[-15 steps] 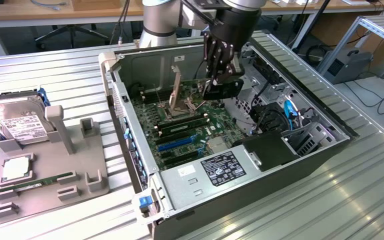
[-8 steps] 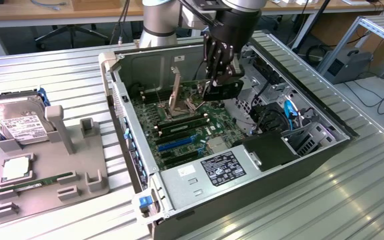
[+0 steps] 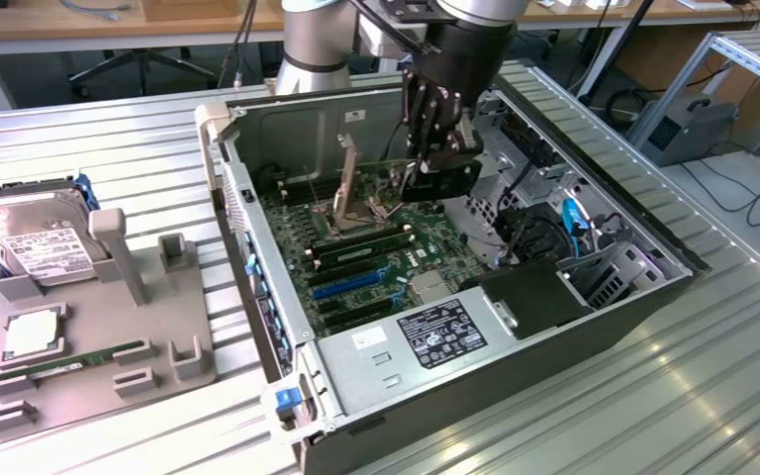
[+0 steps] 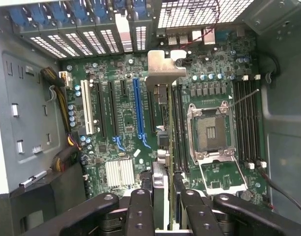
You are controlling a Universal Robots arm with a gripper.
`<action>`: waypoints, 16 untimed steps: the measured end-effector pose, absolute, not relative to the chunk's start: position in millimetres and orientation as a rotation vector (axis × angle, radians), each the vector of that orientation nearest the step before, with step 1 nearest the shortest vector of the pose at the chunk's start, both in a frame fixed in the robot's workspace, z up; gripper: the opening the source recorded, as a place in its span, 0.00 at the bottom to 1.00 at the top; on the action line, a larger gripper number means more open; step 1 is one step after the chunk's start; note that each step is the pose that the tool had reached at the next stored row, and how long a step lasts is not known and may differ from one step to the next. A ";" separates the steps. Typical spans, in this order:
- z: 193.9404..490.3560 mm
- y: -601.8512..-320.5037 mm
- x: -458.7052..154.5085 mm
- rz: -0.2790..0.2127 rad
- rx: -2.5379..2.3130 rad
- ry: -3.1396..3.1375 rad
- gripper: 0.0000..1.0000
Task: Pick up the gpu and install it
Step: 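Insert the gpu into the slot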
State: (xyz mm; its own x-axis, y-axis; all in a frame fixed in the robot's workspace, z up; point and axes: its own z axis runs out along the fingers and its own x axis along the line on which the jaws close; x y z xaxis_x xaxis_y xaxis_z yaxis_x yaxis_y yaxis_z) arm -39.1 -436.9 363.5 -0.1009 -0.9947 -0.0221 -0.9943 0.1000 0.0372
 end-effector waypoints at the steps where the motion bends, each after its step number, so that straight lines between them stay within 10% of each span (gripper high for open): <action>1: 363.4 -437.1 -39.3 -0.066 2.101 -2.323 0.27; 16: 362.5 -439.7 -41.3 -0.066 2.101 -2.323 0.27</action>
